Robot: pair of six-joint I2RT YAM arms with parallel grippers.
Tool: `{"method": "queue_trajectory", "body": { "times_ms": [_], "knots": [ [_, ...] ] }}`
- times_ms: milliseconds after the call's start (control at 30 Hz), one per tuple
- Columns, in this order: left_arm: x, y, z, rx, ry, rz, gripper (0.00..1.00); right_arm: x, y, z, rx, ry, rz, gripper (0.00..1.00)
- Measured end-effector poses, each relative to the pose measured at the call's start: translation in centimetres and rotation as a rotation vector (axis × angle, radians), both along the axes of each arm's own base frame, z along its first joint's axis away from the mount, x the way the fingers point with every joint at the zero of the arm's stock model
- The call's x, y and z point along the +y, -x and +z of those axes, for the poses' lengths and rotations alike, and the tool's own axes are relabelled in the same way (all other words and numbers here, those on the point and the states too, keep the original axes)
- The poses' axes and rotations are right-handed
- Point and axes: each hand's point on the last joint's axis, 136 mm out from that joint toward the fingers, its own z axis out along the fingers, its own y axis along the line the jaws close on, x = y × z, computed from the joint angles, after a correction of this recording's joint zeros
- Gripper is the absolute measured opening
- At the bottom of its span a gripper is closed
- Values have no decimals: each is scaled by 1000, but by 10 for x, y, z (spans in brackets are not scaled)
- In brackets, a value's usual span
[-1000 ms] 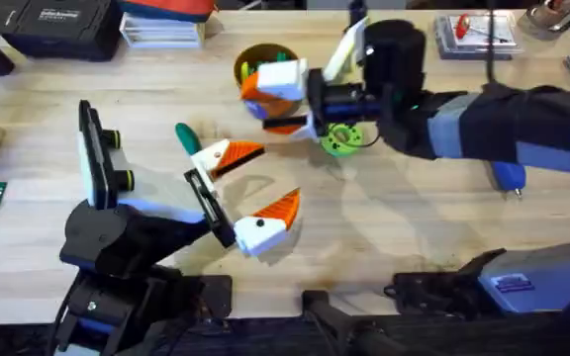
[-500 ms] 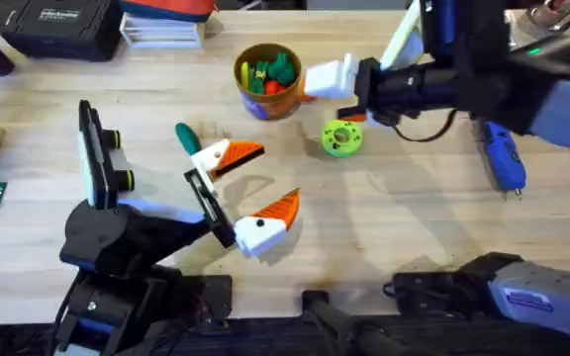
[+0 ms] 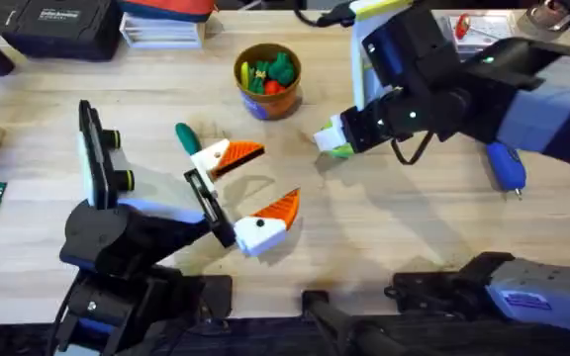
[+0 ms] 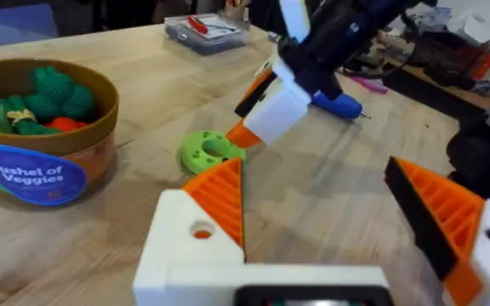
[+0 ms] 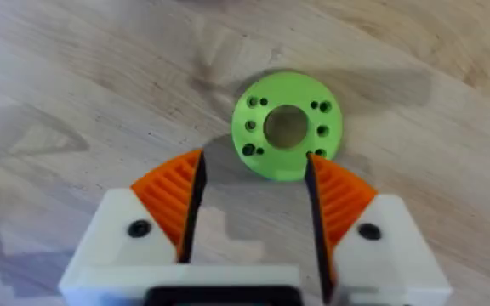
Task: Pick up the gripper from the table and insert it into the empty holder that is missing its gripper. Then pick up a screw, insert it into the mounting hole, and use the screwdriver to tighten it. Finally, clean up the table by picking up the vegetable and placing it into the bucket.
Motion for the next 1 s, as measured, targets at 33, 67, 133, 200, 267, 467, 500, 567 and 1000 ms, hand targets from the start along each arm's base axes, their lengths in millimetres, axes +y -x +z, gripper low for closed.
{"method": "queue_trajectory", "body": {
  "times_ms": [33, 67, 133, 200, 267, 467, 500, 567, 1000],
  "knots": [
    [0, 0, 0, 0, 0, 0, 986, 0, 0, -3, 4, 10, 7, 677],
    [0, 0, 0, 0, 0, 0, 986, 1, 0, -7, 12, 20, 14, 628],
    [0, 0, 0, 0, 0, 0, 986, 4, 3, -16, 34, 44, 38, 543],
    [0, 0, 0, 0, 0, 0, 986, 6, 5, -26, 54, 66, 61, 530],
    [0, 0, 0, 0, 0, 0, 986, 8, 7, -35, 75, 89, 79, 478],
    [0, 0, 0, 0, 0, 0, 986, 8, 4, -50, 93, 126, 86, 344],
    [0, 0, 0, 0, 0, 0, 986, 8, 3, -51, 90, 126, 85, 340],
    [0, 0, 0, 0, 0, 0, 986, 9, 1, -50, 80, 122, 85, 335],
    [0, 0, 0, 0, 0, 0, 987, 11, -2, -49, 67, 115, 88, 214]
  ]
}}
